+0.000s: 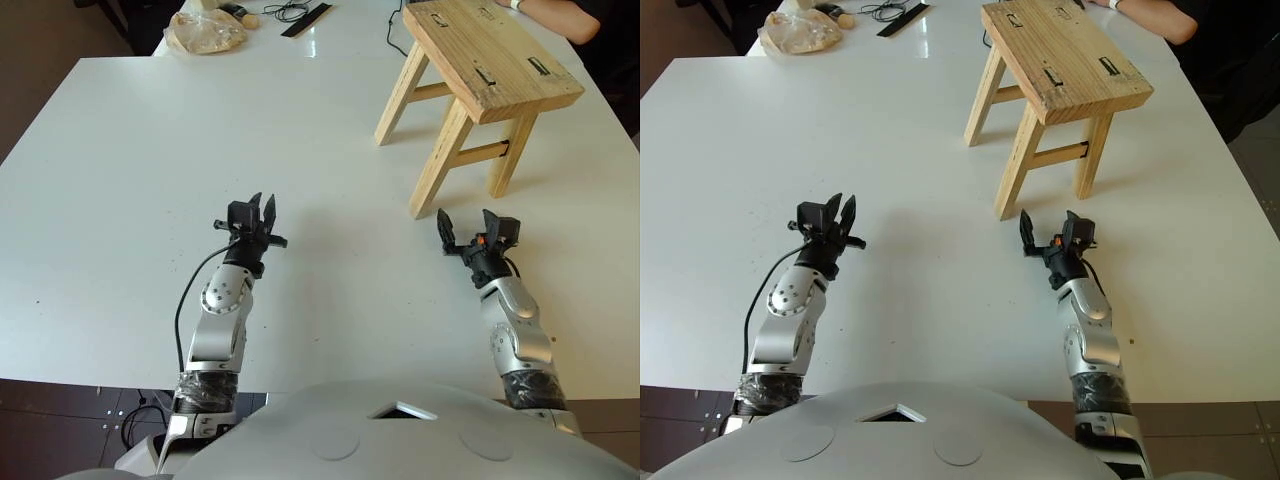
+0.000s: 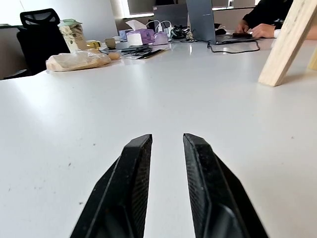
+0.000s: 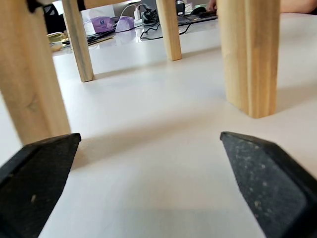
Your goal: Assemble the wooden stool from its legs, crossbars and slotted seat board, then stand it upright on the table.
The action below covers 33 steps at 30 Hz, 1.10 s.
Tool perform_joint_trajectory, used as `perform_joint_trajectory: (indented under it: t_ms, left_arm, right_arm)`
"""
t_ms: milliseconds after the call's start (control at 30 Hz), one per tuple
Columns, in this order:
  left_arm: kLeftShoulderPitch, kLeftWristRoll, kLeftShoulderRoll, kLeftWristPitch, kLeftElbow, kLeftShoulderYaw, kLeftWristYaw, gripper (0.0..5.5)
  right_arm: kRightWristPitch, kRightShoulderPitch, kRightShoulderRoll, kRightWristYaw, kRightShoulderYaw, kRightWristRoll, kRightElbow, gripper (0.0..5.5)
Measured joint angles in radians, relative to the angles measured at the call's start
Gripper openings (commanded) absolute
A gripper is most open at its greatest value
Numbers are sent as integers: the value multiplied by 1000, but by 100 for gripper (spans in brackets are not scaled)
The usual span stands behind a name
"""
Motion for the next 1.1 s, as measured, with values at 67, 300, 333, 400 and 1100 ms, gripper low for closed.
perform_joint_trajectory:
  t_ms: [67,300,333,400,1100]
  left_arm:
    - [-7,18,-1,-54,91,2,15,117]
    - [-88,69,-8,-248,300,-2,65,117]
    - [-100,69,-11,-267,326,-1,66,117]
    - [-128,56,-20,-303,387,6,67,117]
    - [-218,6,-34,-314,497,47,61,142]
  right_arm:
    - [-49,-37,4,-28,-3,-66,61,518]
    - [-190,-115,5,-54,28,-215,222,518]
    - [-206,-128,5,-65,33,-234,248,518]
    - [-238,-160,7,-84,41,-267,309,518]
    - [-300,-302,13,-70,-13,-258,521,523]
